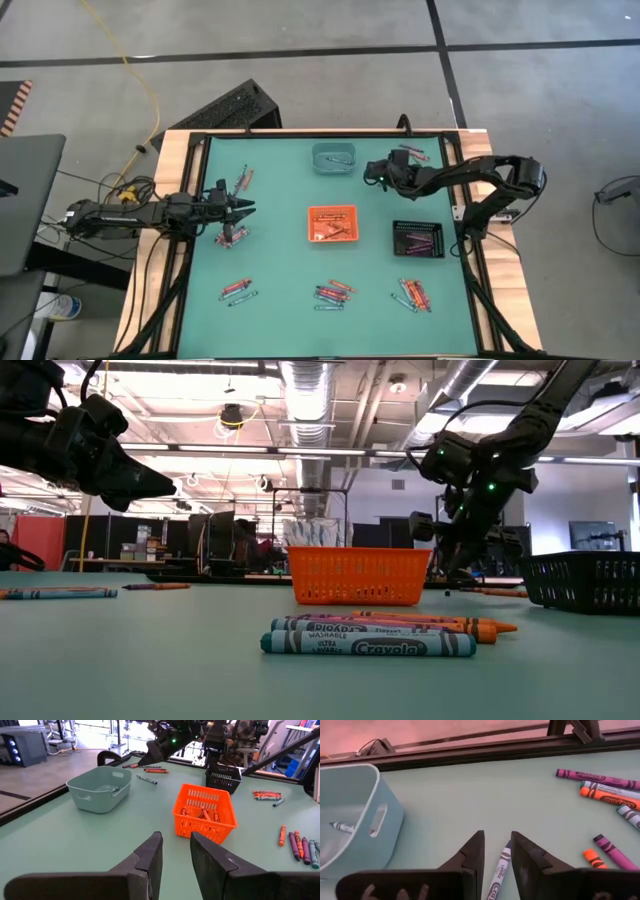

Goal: Sort crayons
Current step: Put the blue crayon into the blue bin

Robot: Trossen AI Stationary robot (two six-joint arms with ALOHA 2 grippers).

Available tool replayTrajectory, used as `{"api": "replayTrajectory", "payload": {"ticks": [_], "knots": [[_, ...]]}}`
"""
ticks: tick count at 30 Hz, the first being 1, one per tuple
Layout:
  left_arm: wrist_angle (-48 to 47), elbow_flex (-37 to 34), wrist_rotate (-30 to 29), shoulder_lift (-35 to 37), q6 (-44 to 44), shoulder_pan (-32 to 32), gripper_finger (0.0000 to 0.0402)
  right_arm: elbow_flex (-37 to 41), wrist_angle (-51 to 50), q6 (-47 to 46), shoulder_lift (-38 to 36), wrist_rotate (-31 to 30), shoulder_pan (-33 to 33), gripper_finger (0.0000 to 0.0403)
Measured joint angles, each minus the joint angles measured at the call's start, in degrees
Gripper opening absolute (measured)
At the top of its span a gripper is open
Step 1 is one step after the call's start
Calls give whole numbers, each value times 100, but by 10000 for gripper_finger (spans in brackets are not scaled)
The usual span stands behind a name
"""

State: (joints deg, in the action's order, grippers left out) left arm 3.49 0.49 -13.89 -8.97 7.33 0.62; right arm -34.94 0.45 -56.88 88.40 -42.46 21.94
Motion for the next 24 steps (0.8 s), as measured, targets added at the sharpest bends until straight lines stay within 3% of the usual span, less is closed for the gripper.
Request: {"api": "replayTrajectory", "payload": {"ticks": [14, 24], "knots": [[3, 0, 0, -1, 0, 0, 88, -2, -72, -157, 203, -937, -632, 97], [0, 2, -1, -53, 0, 0, 88, -2, 248, -449, 1132, -883, -680, 97]]}}
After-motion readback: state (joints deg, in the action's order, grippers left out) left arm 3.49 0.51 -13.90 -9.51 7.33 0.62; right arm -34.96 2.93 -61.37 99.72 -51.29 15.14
